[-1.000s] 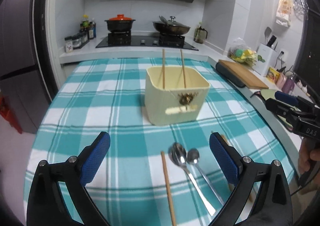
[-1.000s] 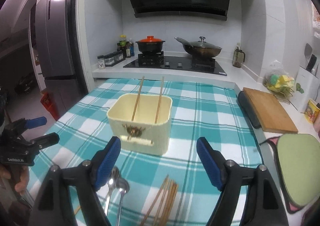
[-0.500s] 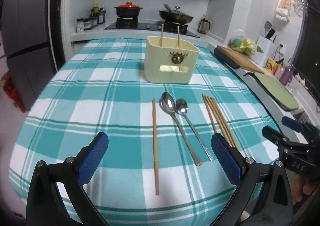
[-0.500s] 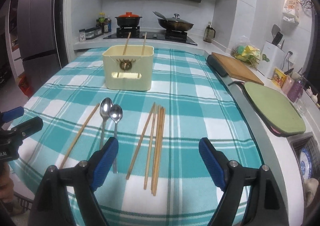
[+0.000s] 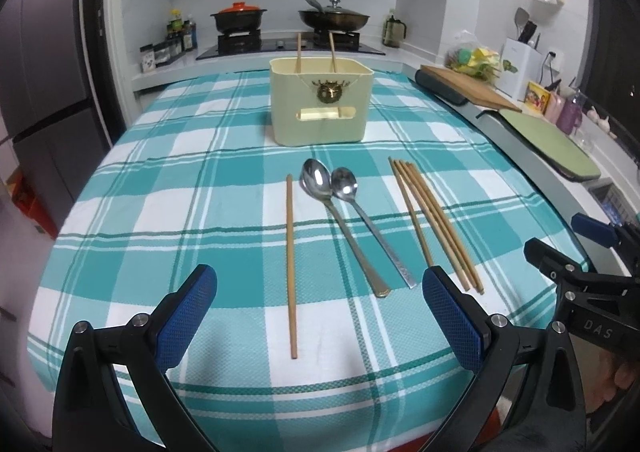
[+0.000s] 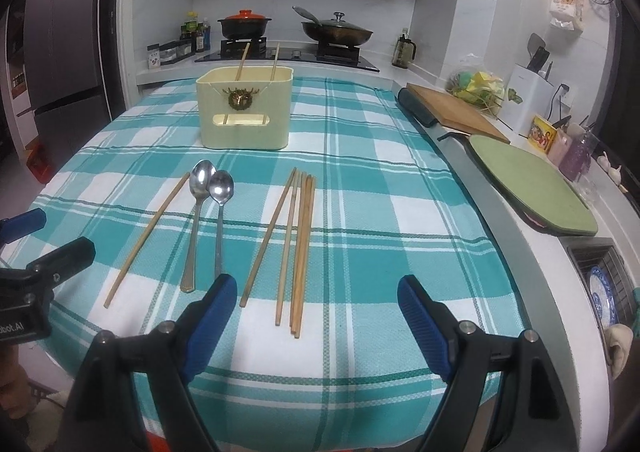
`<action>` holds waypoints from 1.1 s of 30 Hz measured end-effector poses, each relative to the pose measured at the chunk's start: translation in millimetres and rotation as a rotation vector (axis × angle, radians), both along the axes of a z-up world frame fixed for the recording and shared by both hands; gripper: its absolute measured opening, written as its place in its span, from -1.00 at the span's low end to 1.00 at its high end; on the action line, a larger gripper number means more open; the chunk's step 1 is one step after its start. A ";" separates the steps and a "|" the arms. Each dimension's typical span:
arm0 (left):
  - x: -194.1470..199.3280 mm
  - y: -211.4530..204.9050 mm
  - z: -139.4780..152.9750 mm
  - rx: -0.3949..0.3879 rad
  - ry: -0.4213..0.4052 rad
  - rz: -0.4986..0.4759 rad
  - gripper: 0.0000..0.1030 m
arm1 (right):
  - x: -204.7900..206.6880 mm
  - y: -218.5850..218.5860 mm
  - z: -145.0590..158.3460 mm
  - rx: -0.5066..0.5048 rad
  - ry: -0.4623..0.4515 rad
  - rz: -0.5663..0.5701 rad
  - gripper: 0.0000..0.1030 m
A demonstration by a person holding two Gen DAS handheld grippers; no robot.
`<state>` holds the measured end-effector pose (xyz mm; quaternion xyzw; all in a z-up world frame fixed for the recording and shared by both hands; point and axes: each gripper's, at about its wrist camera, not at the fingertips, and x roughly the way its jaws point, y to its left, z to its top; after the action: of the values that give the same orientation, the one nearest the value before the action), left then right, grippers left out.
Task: Organize utensils
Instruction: 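Withdraw both tools from the holder back toward the remaining chopsticks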
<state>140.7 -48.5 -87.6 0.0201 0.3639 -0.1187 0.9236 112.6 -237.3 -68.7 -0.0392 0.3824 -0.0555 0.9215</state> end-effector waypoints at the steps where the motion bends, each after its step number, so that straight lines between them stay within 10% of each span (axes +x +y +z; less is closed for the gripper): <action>1: -0.1 -1.0 -0.3 0.004 0.002 0.000 0.99 | 0.0 -1.0 0.1 -0.005 -0.001 -0.006 0.64; 28: 19.4 12.4 -26.7 0.036 0.089 0.084 0.99 | 8.8 -22.4 -21.1 -0.033 0.047 -0.079 0.64; 33: 30.5 26.3 -35.2 0.047 0.107 0.132 0.99 | 17.0 -40.7 -28.7 0.115 0.037 -0.021 0.64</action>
<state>171.2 -22.3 -122.8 0.0112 0.4159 -0.0498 0.9080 129.6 -278.0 -97.4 0.0167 0.4022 -0.0423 0.9144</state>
